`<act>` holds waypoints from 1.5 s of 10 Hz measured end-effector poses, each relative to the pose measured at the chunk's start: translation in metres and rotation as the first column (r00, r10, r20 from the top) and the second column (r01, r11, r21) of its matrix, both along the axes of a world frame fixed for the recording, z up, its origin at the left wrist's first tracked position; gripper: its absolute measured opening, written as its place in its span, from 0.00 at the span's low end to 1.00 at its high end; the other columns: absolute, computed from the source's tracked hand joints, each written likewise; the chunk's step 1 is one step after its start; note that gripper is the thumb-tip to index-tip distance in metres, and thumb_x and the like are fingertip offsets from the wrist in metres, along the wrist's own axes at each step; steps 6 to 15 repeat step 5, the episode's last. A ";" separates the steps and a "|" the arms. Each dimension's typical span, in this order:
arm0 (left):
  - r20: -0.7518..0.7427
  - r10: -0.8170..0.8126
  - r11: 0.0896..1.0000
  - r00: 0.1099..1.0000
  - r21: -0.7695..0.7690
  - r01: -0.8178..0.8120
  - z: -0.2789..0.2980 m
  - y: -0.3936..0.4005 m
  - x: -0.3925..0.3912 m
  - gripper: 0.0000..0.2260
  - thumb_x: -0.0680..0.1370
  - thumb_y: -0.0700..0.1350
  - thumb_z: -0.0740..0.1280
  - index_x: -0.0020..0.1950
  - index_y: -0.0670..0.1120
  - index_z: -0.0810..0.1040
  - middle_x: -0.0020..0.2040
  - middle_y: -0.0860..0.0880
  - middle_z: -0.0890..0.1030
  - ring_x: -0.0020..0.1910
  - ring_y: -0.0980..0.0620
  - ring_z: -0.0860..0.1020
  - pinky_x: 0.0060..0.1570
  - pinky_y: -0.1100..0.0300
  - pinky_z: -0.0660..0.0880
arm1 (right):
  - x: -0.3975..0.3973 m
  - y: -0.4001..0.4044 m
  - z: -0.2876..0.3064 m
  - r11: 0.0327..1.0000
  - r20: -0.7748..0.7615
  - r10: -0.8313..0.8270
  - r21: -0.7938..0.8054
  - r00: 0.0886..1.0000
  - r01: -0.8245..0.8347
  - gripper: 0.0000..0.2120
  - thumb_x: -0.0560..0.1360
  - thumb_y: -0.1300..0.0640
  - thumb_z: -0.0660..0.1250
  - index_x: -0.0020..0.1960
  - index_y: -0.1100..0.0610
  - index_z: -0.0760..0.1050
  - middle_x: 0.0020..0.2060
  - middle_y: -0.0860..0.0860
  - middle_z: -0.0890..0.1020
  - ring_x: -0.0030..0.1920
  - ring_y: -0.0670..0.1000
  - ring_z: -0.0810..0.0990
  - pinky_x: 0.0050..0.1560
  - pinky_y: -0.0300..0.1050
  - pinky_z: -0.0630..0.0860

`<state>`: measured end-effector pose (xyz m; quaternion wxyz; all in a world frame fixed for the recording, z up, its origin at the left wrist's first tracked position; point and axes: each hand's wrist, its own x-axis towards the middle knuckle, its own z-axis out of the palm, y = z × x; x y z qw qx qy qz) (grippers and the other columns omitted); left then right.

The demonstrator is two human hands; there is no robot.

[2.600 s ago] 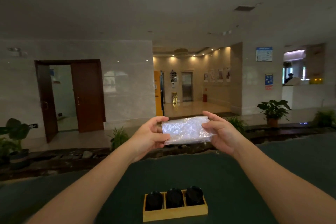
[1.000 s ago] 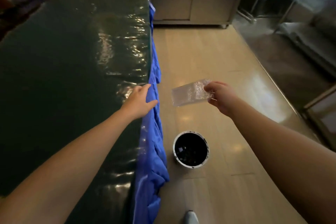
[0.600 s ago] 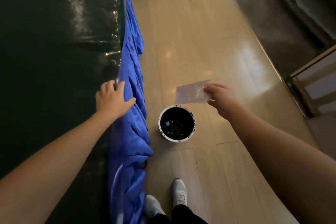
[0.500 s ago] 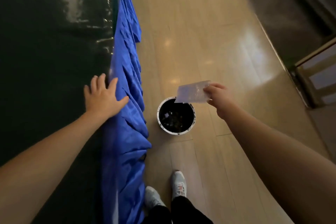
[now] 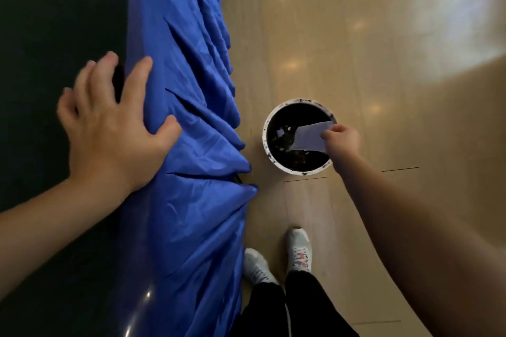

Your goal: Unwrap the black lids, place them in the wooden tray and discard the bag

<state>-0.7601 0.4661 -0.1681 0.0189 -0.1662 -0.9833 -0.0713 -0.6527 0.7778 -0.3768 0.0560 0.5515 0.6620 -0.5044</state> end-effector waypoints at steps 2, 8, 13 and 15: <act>0.039 0.018 1.000 0.999 -0.013 -0.018 0.010 0.006 0.005 0.33 0.71 0.58 0.61 0.76 0.52 0.61 0.76 0.39 0.61 0.75 0.37 0.57 0.69 0.33 0.54 | -0.013 -0.010 -0.023 0.998 0.082 0.054 0.027 0.995 -0.056 0.03 0.72 0.57 0.67 0.39 0.52 0.77 0.37 0.49 0.80 0.49 0.58 0.81 0.53 0.56 0.80; 0.058 0.029 1.000 0.998 -0.002 -0.029 0.012 0.005 0.004 0.33 0.71 0.57 0.62 0.75 0.52 0.61 0.76 0.40 0.61 0.75 0.38 0.56 0.69 0.33 0.53 | -0.017 -0.014 -0.021 0.994 0.126 0.102 -0.054 0.987 -0.096 0.28 0.70 0.50 0.69 0.68 0.57 0.74 0.62 0.56 0.80 0.61 0.59 0.78 0.63 0.58 0.75; 0.058 0.029 1.000 0.998 -0.002 -0.029 0.012 0.005 0.004 0.33 0.71 0.57 0.62 0.75 0.52 0.61 0.76 0.40 0.61 0.75 0.38 0.56 0.69 0.33 0.53 | -0.017 -0.014 -0.021 0.994 0.126 0.102 -0.054 0.987 -0.096 0.28 0.70 0.50 0.69 0.68 0.57 0.74 0.62 0.56 0.80 0.61 0.59 0.78 0.63 0.58 0.75; 0.058 0.029 1.000 0.998 -0.002 -0.029 0.012 0.005 0.004 0.33 0.71 0.57 0.62 0.75 0.52 0.61 0.76 0.40 0.61 0.75 0.38 0.56 0.69 0.33 0.53 | -0.017 -0.014 -0.021 0.994 0.126 0.102 -0.054 0.987 -0.096 0.28 0.70 0.50 0.69 0.68 0.57 0.74 0.62 0.56 0.80 0.61 0.59 0.78 0.63 0.58 0.75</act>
